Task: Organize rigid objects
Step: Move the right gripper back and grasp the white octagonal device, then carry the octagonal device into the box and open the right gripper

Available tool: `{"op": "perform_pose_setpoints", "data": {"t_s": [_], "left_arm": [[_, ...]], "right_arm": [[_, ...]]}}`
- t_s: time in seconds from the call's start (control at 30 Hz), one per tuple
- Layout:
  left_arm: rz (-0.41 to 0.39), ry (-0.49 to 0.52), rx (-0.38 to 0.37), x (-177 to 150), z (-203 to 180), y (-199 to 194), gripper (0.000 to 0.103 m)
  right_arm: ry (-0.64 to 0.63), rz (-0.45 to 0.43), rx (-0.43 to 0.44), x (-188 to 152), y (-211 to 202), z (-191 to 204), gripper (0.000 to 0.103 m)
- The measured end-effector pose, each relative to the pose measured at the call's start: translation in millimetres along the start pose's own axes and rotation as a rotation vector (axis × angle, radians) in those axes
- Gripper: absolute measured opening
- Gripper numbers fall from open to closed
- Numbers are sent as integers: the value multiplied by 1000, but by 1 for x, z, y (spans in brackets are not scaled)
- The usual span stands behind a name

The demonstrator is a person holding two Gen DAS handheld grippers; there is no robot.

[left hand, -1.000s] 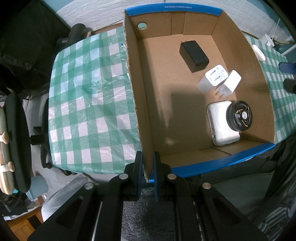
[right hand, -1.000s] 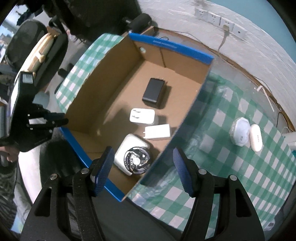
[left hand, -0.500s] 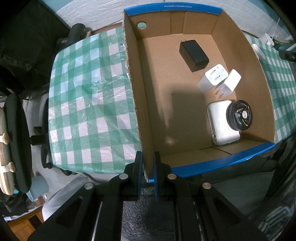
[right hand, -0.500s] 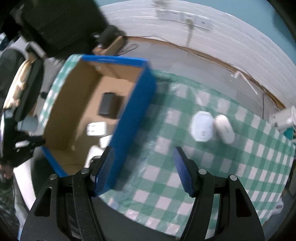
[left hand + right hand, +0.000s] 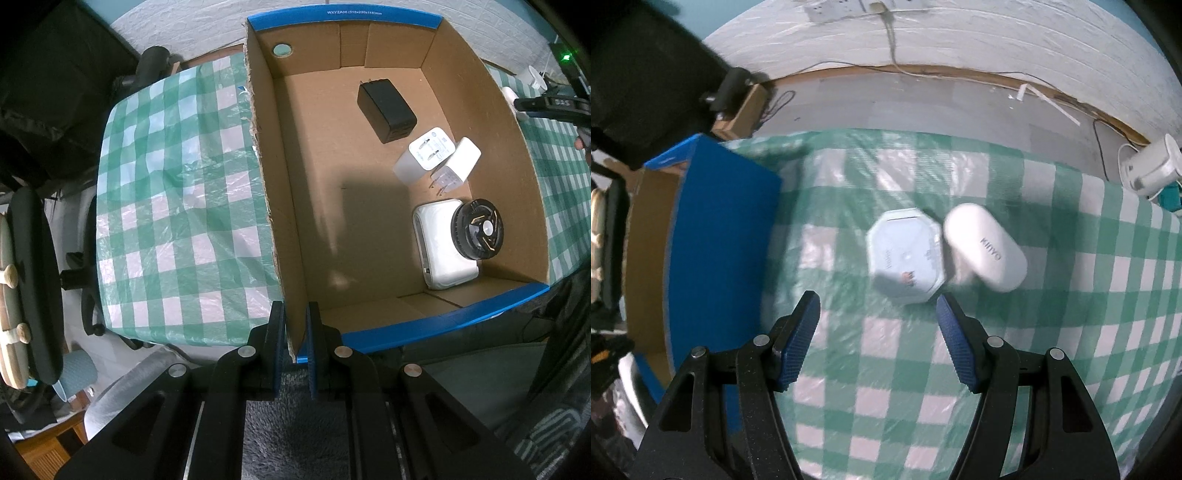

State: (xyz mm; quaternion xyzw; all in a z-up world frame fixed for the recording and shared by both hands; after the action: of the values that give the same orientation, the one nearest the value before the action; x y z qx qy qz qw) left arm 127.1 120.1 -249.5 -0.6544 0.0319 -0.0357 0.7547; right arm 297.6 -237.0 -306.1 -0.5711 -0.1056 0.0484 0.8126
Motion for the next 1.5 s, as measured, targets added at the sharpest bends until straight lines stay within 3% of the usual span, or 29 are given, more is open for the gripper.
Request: {"op": "perform_pose_setpoints", "data": {"t_s": [0.13,0.5,0.57,0.83,1.2,1.5], "left_arm": [[-2,-1,-2,0,1,0,9],[4,-1,-7,-1,1,3,9],[2,-2,-8,0,0,2,9],[2,-2,-8,-1,0,3,10],[0,0,-10,-1,3,4,10],[0,5,-9,-1,3,4,10]], "right_arm": [[-17,4,-40,4,11,-9,67],[-47,2,-42,21,33,-11,67],[-53,8,-55,22,36,-11,55],[-67,55,-115,18,40,-6,54],[-107,79,-106,2,14,18,54],[-180,64,-77,-10,-25,60,54]]}}
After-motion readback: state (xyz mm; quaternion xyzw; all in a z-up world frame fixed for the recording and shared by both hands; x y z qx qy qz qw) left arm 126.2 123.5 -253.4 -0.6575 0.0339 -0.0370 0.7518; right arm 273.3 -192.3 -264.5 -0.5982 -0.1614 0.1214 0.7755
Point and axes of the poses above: each gripper's, at about its wrist camera, not at the fingertips, and y roughly the way its jaws point, z to its left, x to its top, the point moved 7 cm from there along y, roughly the way its jaws point, and after that the axes turned 3 degrees about x, right-handed, at the moved point
